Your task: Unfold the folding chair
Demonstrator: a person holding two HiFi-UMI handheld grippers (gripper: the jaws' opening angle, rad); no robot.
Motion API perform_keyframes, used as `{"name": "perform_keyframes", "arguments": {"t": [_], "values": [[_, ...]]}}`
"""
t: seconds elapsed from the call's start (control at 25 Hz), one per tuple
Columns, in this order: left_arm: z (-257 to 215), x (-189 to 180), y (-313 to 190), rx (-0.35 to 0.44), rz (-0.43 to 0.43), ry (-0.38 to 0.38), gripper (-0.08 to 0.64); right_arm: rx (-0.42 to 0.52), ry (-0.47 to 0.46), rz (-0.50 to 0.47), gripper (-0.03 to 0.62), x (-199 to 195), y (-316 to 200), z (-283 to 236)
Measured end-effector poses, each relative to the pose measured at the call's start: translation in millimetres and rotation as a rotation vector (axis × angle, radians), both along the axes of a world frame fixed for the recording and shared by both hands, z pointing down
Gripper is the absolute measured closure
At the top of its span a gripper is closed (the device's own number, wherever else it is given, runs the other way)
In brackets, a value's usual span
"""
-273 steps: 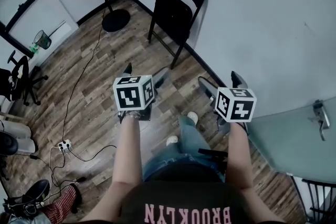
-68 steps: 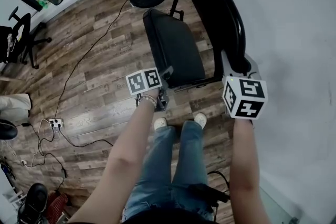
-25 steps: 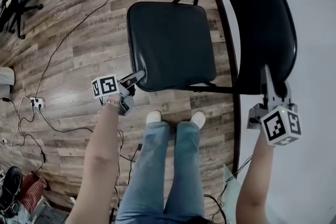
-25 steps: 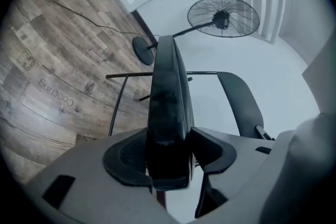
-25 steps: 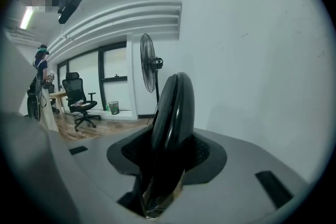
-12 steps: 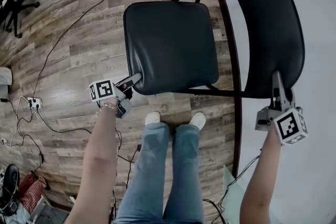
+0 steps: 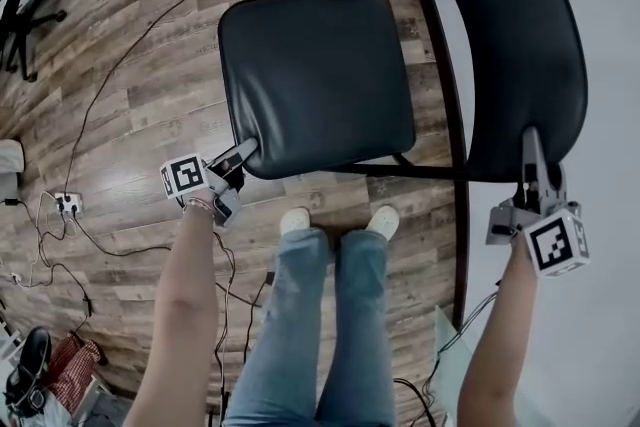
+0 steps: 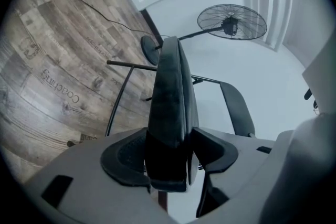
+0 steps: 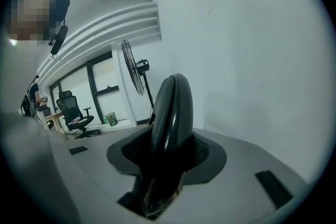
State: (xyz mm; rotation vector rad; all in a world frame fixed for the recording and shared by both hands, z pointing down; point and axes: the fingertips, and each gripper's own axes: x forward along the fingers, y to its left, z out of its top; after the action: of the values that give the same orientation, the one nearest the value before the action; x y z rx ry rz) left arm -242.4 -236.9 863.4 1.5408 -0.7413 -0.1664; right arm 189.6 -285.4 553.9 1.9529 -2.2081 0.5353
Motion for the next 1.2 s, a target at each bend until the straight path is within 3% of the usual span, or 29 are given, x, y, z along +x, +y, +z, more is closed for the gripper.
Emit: {"name": "perform_keyframes", "arguments": {"t": [0.32,0.56,0.8,0.92,1.2], "values": [[33,-44,12,-0.112,-0.031,-0.293,0.299,0.056,0.067,0.012,0.436,-56,11,-1],[30,-48,11,-0.091,0.044,-0.437,0.318,0.049,0.069,0.071,0.43,-56,12,2],[16,-57,14,-0.081,0.022,-0.695,0.301,-0.008,0.06,0.084,0.426,-57,11,2],[5,-56,19,-0.096,0.015,-0.724,0.295,-0.023,0.056,0.092,0.422,-57,10,3],[-36,-45,44,-0.123,-0.034,-0.654,0.291,-0.065,0.079,0.086,0.419,-55,11,4]]}}
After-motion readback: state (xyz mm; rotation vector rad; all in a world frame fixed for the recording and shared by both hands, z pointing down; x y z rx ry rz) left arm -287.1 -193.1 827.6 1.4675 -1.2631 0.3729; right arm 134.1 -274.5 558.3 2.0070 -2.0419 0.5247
